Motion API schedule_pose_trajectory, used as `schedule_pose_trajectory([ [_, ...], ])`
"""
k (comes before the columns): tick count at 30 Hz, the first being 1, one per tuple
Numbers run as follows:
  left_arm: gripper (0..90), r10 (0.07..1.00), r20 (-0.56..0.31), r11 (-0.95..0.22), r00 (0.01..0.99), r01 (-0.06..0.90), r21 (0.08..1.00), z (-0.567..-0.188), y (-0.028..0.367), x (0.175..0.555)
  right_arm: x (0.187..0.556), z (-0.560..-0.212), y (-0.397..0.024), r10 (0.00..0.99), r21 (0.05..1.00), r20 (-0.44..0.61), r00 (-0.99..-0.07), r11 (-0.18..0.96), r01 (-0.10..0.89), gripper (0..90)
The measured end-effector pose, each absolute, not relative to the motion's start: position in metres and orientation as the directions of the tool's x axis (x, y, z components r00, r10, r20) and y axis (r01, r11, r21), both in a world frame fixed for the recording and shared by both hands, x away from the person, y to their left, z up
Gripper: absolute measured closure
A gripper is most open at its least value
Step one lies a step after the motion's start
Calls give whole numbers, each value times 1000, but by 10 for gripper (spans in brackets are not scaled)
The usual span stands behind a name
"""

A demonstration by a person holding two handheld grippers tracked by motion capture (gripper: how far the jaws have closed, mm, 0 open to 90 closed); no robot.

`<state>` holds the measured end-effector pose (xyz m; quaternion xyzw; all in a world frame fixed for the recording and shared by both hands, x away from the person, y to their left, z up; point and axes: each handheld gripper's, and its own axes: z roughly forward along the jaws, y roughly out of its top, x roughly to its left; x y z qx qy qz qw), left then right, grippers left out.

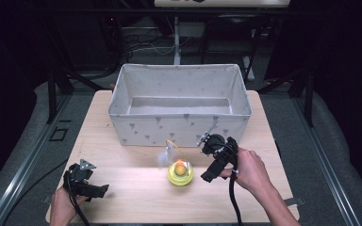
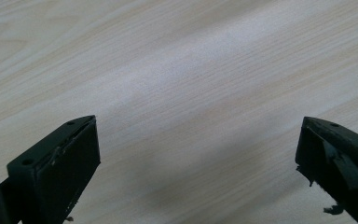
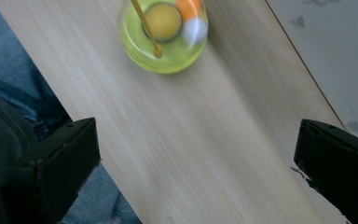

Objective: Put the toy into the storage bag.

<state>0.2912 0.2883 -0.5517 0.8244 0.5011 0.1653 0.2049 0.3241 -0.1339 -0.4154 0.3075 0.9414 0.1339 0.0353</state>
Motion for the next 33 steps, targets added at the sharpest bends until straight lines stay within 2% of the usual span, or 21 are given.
schedule_pose_trajectory([
  [7, 0, 896, 66, -411, 439, 762, 500, -548, 288, 291, 330, -397, -114, 551, 283, 15, -834, 798, 533, 1],
  [18, 0, 880, 67, -440, 469, 756, 484, -553, 281, 293, 338, -395, -89, 512, 259, 9, -859, 828, 496, 2],
  [21, 0, 884, 66, -433, 463, 758, 488, -553, 282, 294, 340, -397, -83, 495, 247, 3, -869, 841, 481, 26],
  [24, 0, 887, 64, -428, 457, 762, 485, -553, 284, 294, 341, -394, -78, 486, 246, 1, -874, 847, 471, 127],
  [26, 0, 886, 62, -429, 459, 762, 485, -553, 284, 294, 341, -392, -75, 480, 248, 1, -877, 850, 465, 149],
  [33, 0, 884, 63, -433, 463, 762, 482, -553, 284, 295, 340, -385, -65, 449, 219, -53, -892, 877, 428, 367],
])
